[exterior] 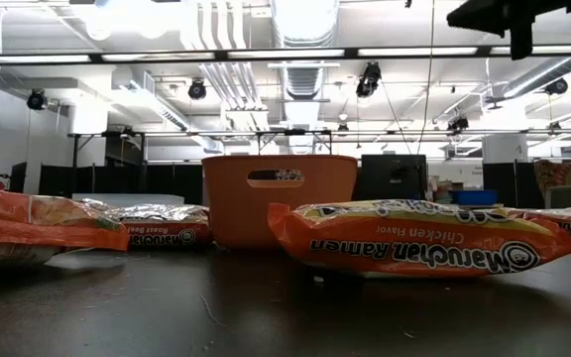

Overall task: Sort Maruchan noodles
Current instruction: Put the orange bag into the white bin

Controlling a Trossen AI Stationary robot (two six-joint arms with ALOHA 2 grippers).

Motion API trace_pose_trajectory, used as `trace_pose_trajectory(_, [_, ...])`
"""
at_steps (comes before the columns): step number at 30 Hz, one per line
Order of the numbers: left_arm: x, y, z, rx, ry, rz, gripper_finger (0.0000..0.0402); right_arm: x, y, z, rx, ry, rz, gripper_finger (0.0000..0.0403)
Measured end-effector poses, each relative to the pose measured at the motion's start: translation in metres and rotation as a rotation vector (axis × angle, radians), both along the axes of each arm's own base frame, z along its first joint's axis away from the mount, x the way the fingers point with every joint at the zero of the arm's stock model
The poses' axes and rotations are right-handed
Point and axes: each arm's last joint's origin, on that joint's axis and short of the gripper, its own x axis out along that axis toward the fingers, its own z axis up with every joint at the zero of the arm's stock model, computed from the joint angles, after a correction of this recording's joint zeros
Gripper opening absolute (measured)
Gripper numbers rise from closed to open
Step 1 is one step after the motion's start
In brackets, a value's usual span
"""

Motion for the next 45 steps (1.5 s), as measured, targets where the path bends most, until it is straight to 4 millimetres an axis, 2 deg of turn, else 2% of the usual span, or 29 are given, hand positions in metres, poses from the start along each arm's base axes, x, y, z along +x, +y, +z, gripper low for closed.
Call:
trace_pose_trajectory(4, [0.019,-0.001,0.003,-0.093,0.195,0.21,0.0,0.005,0.001,-0.008,0.128,0.115,-0.015,0.0031])
trace_pose_trajectory(9, [0.041,-0.003,0.003,-0.19,0.42,0.471,0.0,0.007,0.002,-0.029,0.282,0.243,-0.058,0.0031])
trace_pose_trajectory(14, [0.064,-0.012,0.005,-0.121,0.537,0.533,0.0,0.01,0.002,-0.043,0.39,0.286,-0.129,0.0031])
trace_pose_trajectory(19, [0.086,-0.018,0.005,-0.001,0.596,0.588,0.0,0.018,-0.003,-0.041,0.4,0.252,-0.164,0.0031])
trace_pose_trajectory(24, [0.102,-0.014,0.005,0.052,0.624,0.649,0.0,0.033,-0.012,-0.036,0.381,0.277,-0.142,0.0031])
trace_pose_trajectory(31, [0.113,0.005,0.003,0.093,0.67,0.751,0.0,0.052,-0.023,-0.047,0.523,0.393,-0.016,0.0031])
trace_pose_trajectory(37, [0.113,0.025,0.005,0.119,0.689,0.844,0.0,0.058,-0.027,-0.065,0.792,0.521,0.118,0.0031])
trace_pose_trajectory(40, [0.114,0.032,0.006,0.123,0.694,0.875,0.0,0.056,-0.025,-0.074,0.893,0.603,0.116,0.0031])
trace_pose_trajectory(45, [0.114,0.036,0.005,0.181,0.704,0.908,0.0,0.059,-0.025,-0.082,0.918,0.665,0.092,0.0031])
